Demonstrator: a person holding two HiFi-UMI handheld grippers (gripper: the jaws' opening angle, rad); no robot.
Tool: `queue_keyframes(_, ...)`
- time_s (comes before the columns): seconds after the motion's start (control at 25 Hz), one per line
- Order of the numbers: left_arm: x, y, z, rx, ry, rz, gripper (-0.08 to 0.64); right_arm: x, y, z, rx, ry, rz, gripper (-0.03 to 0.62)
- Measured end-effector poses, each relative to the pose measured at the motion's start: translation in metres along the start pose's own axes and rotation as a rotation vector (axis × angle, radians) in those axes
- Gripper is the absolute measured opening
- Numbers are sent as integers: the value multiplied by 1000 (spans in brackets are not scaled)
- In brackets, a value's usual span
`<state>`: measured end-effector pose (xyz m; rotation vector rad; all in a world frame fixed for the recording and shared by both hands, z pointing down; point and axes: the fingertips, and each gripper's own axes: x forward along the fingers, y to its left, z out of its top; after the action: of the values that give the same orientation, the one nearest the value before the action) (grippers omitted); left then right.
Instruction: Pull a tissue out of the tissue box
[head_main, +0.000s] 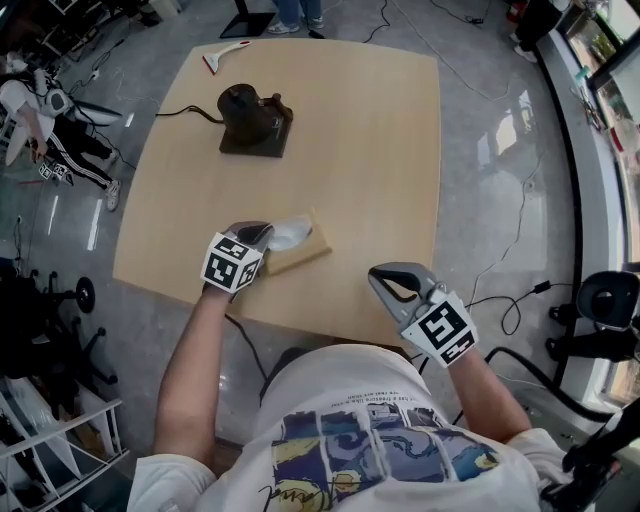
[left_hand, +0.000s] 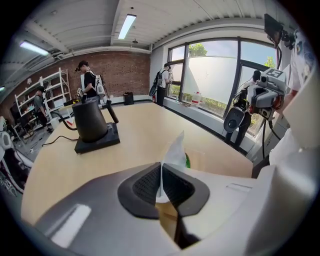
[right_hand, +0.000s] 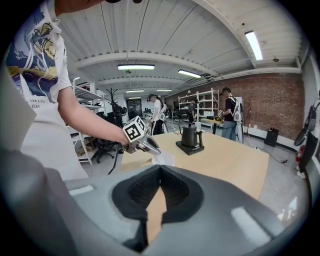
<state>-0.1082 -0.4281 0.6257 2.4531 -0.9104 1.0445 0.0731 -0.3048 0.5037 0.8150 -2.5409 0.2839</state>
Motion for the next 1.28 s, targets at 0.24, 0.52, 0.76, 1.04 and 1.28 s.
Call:
queue_keyframes(0.24, -8, -7, 5, 7, -22, 8, 8, 0, 5, 1, -1, 0, 1, 3)
queue_keyframes(0.52, -18, -14, 10, 24, -46, 4, 8, 0, 14, 1, -4, 8, 2, 3)
queue_keyframes(0.76, -27, -20, 14, 38, -72, 2, 8, 0, 23, 1, -12, 10, -4, 3)
queue_keyframes(1.04, -41, -26, 25, 53, -106, 3, 8, -1, 35, 2, -18, 18, -13, 3)
queue_keyframes(1.28, -53, -32, 29, 60, -139, 3, 8, 0, 48, 4, -26, 17, -25, 3)
